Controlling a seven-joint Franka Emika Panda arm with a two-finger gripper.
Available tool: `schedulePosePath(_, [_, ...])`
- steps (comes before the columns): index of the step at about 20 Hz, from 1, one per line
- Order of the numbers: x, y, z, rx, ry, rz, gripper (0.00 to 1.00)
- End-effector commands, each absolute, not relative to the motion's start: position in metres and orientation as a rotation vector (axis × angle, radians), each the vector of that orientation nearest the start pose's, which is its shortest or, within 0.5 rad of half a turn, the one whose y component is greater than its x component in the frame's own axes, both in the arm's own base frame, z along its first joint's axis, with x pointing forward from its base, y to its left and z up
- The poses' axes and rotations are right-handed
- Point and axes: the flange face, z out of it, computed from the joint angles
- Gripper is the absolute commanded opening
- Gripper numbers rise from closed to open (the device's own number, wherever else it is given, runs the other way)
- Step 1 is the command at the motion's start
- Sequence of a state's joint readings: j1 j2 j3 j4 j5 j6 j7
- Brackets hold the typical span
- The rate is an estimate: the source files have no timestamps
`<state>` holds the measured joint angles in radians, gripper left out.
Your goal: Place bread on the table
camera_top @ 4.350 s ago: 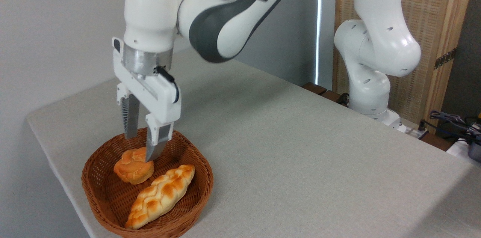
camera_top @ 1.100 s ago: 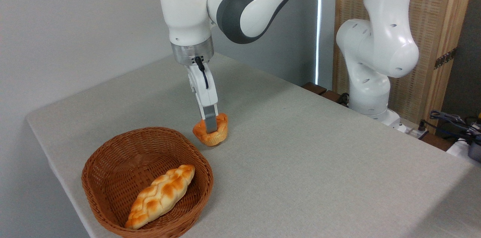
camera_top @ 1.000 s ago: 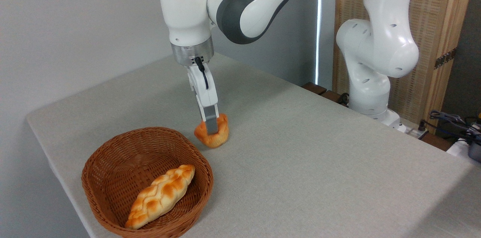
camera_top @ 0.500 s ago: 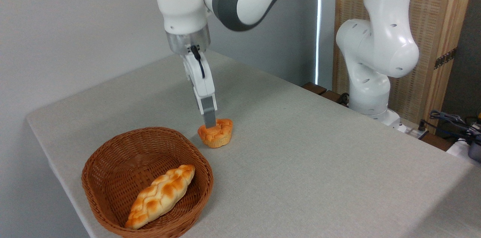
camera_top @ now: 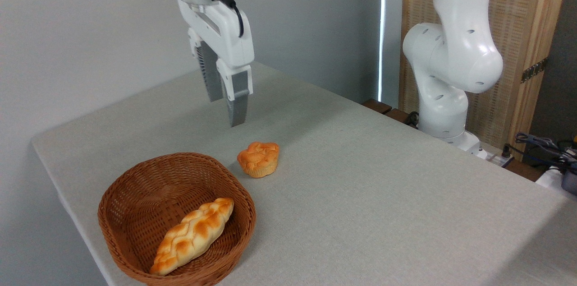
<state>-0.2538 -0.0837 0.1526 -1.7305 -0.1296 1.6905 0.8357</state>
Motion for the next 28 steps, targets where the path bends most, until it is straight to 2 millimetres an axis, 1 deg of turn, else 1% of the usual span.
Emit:
schedulePosePath(1, [0.566,-0.053,0.621,-2.925,1.350,-0.150,1.00])
schedulePosePath(3, [0.572,-0.051,0.626,-2.970,1.237,-0.166,1.00])
schedulePosePath(6, [0.572,-0.047,0.626,-2.980,1.208,-0.165,1.00])
schedulePosePath(18, [0.571,-0.045,0.622,-2.989,1.208,-0.124,1.00])
schedulePosePath(19, [0.574,-0.031,0.618,-3.012,1.169,-0.115,1.00])
schedulePosePath(21, [0.574,-0.036,0.615,-3.010,1.187,-0.102,1.00])
schedulePosePath(28, [0.573,-0.033,0.619,-3.010,1.182,-0.109,1.00])
